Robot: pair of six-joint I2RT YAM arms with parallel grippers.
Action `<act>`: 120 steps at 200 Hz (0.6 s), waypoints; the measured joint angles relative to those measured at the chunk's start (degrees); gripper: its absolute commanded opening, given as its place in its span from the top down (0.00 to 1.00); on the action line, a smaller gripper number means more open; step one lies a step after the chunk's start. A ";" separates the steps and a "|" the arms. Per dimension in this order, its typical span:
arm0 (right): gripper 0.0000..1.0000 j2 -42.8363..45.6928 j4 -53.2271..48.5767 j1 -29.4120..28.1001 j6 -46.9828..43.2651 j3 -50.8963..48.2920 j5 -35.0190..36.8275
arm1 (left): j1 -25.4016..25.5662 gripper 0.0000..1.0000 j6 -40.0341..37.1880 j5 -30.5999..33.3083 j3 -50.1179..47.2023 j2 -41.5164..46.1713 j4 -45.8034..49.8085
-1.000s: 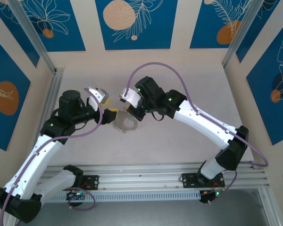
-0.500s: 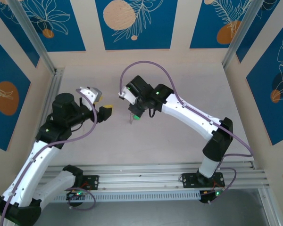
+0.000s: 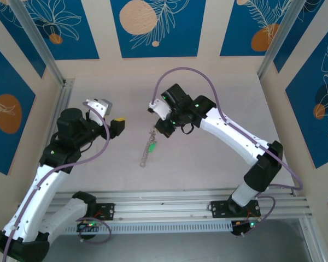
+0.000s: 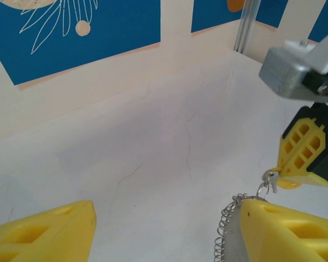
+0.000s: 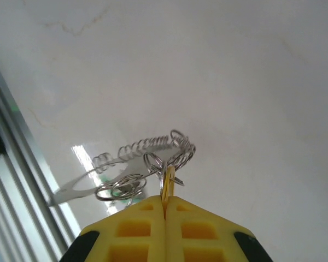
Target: Put the keys on the keyring
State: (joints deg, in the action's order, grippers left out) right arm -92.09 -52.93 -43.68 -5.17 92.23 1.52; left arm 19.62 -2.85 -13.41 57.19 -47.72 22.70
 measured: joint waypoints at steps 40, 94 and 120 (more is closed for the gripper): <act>1.00 0.46 -3.15 2.89 1.95 -4.85 -1.90 | -0.02 0.31 0.00 -0.09 -0.79 0.04 0.00; 1.00 4.72 -6.43 5.16 5.44 -8.83 -2.05 | -0.26 0.31 0.00 -0.72 -0.81 0.46 -0.02; 1.00 7.28 -6.01 5.57 8.50 -14.67 -3.98 | -0.39 0.31 0.02 -1.33 -0.81 0.98 -0.09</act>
State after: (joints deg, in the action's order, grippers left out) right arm -84.82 -58.94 -38.11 3.33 77.56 -2.46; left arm 19.22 -2.83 -14.74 56.38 -46.74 22.61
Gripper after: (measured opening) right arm 0.065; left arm 0.695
